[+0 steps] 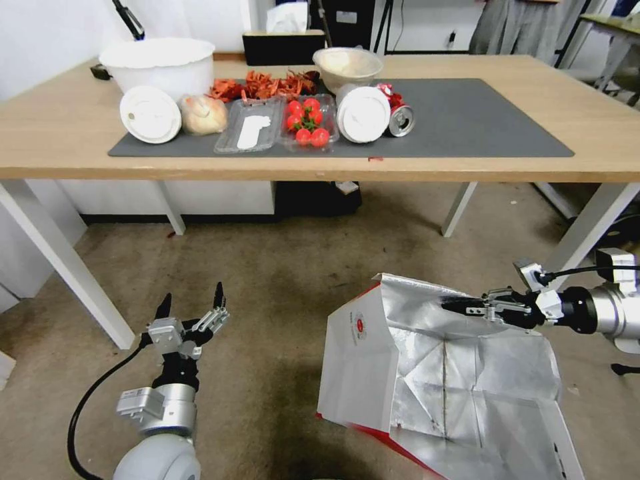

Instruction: Pick up the food delivery bag from the floor and place it on the table.

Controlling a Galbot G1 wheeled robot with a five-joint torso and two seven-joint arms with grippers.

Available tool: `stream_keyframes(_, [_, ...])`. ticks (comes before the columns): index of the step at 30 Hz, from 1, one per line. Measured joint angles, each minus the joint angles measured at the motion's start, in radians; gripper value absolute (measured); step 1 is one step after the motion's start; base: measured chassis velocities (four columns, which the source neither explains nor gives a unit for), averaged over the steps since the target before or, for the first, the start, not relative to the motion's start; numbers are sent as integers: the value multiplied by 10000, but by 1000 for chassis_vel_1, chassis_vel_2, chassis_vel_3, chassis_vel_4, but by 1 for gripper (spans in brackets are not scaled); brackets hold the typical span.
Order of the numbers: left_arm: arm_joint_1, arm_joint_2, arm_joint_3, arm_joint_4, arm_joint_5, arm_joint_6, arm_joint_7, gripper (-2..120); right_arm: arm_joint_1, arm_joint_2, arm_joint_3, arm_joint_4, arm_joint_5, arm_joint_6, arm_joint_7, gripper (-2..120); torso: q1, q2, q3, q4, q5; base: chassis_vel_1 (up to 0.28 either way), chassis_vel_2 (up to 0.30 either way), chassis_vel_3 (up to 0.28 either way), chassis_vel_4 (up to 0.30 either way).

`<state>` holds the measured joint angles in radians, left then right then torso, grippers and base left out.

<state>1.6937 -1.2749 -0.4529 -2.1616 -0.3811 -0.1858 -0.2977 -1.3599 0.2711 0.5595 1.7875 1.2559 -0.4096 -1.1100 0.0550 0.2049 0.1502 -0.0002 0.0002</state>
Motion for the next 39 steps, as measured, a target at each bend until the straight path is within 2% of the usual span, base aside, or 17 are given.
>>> stream_keyframes(8, [-28,18,11,34,-17,49,4,100,35,-28,-14,0,1,0,-12,0,114,447,335,0,-1,0,0,0,0])
stream_keyframes(39, [-30,-32,-21,14,6,74,4,100,-6,-30,-29,53,-80,22,-78,0,484,1652,1168,0,-2,0,0,0,0])
